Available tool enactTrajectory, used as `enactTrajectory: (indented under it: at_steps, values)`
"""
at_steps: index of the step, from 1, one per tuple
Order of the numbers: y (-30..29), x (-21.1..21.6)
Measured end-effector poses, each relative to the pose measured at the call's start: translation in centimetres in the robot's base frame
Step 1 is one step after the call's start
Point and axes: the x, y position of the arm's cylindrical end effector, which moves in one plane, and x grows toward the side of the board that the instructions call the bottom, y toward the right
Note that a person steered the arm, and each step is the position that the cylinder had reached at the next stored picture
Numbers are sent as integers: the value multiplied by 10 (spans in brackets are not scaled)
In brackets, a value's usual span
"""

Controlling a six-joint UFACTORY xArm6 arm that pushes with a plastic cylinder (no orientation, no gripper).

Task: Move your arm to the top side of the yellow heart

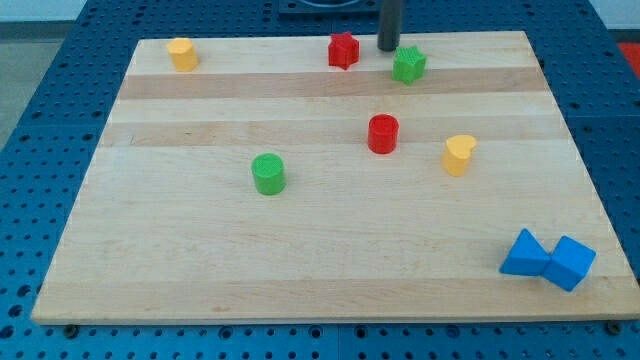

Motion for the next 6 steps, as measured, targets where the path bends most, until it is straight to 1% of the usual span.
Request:
enactTrajectory:
  at_steps: [1, 2, 3, 5, 6]
  values:
    - [39, 1]
    - [67, 16]
    - [70, 43]
    - [68, 112]
    - [57, 146]
